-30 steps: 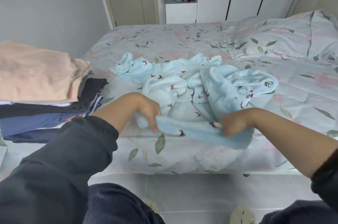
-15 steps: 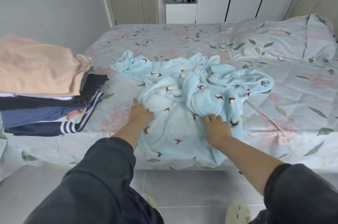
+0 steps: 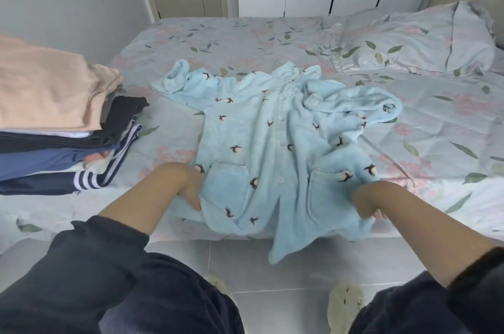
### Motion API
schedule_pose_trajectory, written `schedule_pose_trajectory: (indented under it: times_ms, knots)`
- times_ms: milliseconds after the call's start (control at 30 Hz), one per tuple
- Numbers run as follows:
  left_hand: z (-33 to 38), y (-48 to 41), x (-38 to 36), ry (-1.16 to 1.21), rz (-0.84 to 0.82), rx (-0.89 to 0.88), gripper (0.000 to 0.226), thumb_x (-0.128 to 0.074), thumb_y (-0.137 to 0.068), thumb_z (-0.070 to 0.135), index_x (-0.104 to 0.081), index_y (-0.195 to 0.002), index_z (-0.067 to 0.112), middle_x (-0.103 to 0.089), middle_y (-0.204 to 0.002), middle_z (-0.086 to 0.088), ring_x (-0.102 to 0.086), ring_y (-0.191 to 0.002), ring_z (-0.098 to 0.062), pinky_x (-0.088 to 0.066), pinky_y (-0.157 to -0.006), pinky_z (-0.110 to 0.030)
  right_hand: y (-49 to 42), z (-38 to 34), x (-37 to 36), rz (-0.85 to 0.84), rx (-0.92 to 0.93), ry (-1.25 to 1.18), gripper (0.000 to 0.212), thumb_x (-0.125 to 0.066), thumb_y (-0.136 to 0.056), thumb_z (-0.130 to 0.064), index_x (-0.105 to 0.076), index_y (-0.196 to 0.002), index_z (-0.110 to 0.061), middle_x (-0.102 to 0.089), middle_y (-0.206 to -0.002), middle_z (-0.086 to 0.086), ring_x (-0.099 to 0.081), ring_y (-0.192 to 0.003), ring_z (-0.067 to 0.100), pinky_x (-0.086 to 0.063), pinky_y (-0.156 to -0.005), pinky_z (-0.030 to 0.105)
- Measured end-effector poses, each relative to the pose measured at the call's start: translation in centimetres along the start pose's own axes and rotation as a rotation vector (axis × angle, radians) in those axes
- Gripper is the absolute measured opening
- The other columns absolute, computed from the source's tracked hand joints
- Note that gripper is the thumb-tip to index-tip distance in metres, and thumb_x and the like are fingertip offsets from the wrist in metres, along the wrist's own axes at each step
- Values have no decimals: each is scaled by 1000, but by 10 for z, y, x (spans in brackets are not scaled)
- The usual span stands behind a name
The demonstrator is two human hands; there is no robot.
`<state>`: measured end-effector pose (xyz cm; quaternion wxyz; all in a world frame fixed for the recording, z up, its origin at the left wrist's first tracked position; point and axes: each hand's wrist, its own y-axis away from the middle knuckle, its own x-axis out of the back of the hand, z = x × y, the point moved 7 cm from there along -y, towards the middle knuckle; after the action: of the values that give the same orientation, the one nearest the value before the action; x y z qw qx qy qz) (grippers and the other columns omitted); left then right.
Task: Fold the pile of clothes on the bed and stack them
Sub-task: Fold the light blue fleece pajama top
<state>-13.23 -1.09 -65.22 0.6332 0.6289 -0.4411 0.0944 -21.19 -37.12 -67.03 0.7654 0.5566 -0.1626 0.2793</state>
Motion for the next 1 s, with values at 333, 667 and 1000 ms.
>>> schedule_pose_trajectory:
  times_ms: [333,667,1000]
  knots:
    - [66,-7,52,181,681,-83,25,-43,-93,15,-61,-109,10,-58,-114,-9,-53,-106,-27,-44,-80,-32,8,7,42,1175,-79,-844,33,-51,-82,-4,-54,-114,2,-52,-115,20,-46,-106,38,-39,-84,45]
    - [149,-58,66,582,702,-240,58,-34,-100,44,-13,-152,33,-10,-160,2,-12,-145,-21,-15,-117,-39,-22,45,-4,150,526,-1781,34,-67,-85,-17,-63,-115,-2,-66,-119,13,-63,-110,28,-52,-87,33]
    - [151,-90,54,372,668,-205,59,-31,-96,40,-6,-150,41,9,-160,9,0,-146,-15,-5,-117,-47,-23,34,-58,-292,798,-1631,79,-86,-67,-22,-49,-135,-5,-54,-135,16,-52,-125,33,-42,-104,47]
